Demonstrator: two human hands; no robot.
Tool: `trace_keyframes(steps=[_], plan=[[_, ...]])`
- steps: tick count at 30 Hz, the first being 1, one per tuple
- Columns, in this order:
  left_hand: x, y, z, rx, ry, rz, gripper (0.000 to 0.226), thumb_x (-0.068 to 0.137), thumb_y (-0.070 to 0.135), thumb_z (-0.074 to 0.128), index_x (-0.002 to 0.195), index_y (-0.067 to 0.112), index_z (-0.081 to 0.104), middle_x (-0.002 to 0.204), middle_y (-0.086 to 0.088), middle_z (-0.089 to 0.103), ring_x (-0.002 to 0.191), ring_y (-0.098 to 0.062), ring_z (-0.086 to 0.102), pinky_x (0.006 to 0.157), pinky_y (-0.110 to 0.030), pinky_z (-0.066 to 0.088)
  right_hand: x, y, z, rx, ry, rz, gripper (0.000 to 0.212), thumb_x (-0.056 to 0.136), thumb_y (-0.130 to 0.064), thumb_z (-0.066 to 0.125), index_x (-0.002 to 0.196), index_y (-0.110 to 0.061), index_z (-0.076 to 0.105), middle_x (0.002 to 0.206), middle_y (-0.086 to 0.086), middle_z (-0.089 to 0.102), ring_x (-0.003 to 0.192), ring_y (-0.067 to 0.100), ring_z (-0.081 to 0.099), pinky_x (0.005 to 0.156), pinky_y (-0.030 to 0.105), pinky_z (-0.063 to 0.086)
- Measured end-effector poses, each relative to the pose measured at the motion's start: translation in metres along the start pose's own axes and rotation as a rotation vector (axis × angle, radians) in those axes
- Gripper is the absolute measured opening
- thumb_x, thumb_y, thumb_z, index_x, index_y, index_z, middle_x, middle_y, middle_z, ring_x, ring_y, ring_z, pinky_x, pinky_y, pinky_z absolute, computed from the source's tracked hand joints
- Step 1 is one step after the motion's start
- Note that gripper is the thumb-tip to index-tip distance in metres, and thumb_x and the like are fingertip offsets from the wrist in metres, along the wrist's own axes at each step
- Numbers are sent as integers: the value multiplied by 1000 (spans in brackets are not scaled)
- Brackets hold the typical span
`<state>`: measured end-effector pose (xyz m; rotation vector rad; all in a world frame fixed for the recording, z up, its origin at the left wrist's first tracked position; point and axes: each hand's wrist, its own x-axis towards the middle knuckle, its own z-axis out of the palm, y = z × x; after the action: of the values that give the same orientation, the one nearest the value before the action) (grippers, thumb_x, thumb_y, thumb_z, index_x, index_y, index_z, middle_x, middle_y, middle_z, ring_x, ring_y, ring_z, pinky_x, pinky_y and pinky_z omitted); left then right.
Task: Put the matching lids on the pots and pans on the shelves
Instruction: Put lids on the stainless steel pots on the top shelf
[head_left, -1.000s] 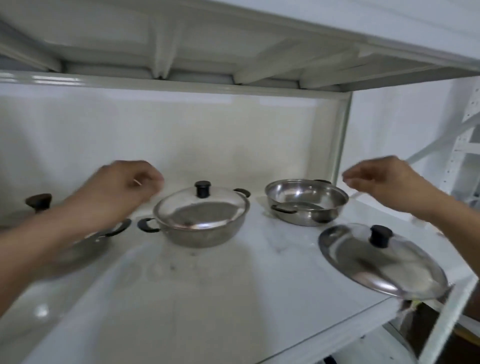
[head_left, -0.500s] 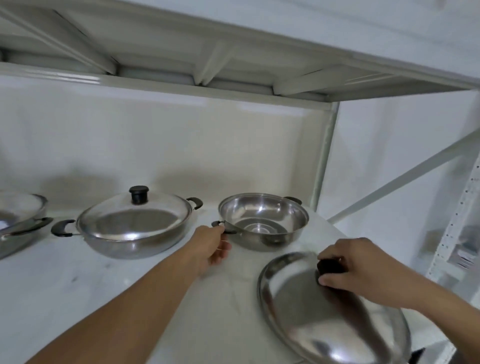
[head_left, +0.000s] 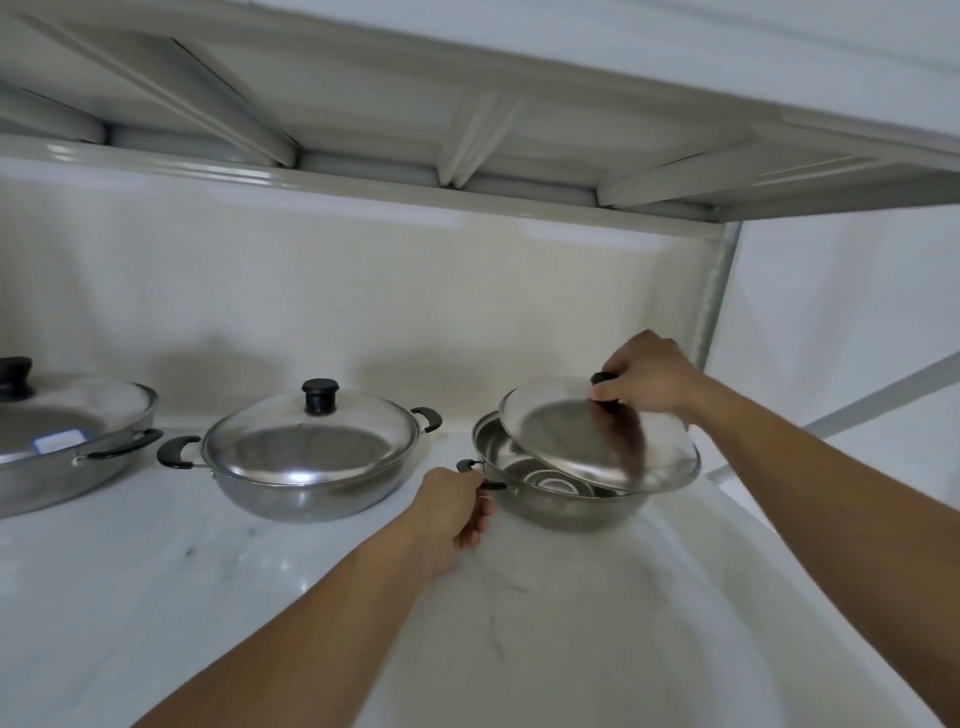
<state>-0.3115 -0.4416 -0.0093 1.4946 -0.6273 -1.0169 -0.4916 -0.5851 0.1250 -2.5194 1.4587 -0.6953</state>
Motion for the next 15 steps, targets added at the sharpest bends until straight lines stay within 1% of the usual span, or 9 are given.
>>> trace_keyframes(steps=[3, 6, 8, 12, 15], plan=[[1, 0, 0, -3, 4, 11, 21, 98, 22, 45, 90, 7, 57, 57, -4, 58, 37, -12, 46, 35, -17, 34, 19, 0, 27, -3, -34, 16, 32, 61, -42, 84, 76, -14, 80, 76, 7, 76, 87, 27, 70, 82, 40, 58], [1, 0, 0, -7, 1, 11, 22, 98, 23, 45, 89, 8, 57, 58, -4, 57, 39, -13, 46, 35, -17, 33, 29, -2, 41, 23, -66, 21, 30, 62, -39, 85, 76, -13, 80, 78, 8, 77, 88, 27, 70, 82, 39, 58], [1, 0, 0, -10, -3, 10, 22, 99, 24, 44, 89, 8, 57, 59, -4, 57, 40, -13, 46, 35, -17, 33, 32, -5, 46, 27, -76, 14, 31, 61, -39, 86, 76, -13, 80, 79, 8, 77, 89, 28, 69, 81, 38, 58], [2, 1, 1, -12, -2, 3, 22, 99, 23, 44, 88, 8, 57, 59, -4, 57, 42, -13, 46, 35, -17, 34, 33, -8, 51, 38, -78, 11, 34, 61, -39, 87, 83, -14, 80, 85, 7, 76, 90, 28, 68, 80, 36, 57], [2, 0, 1, -22, -6, 7, 22, 99, 22, 44, 87, 8, 57, 58, -4, 56, 41, -14, 46, 35, -17, 34, 32, -7, 51, 40, -94, 20, 33, 61, -39, 86, 81, -14, 80, 81, 6, 76, 89, 26, 69, 79, 35, 57]])
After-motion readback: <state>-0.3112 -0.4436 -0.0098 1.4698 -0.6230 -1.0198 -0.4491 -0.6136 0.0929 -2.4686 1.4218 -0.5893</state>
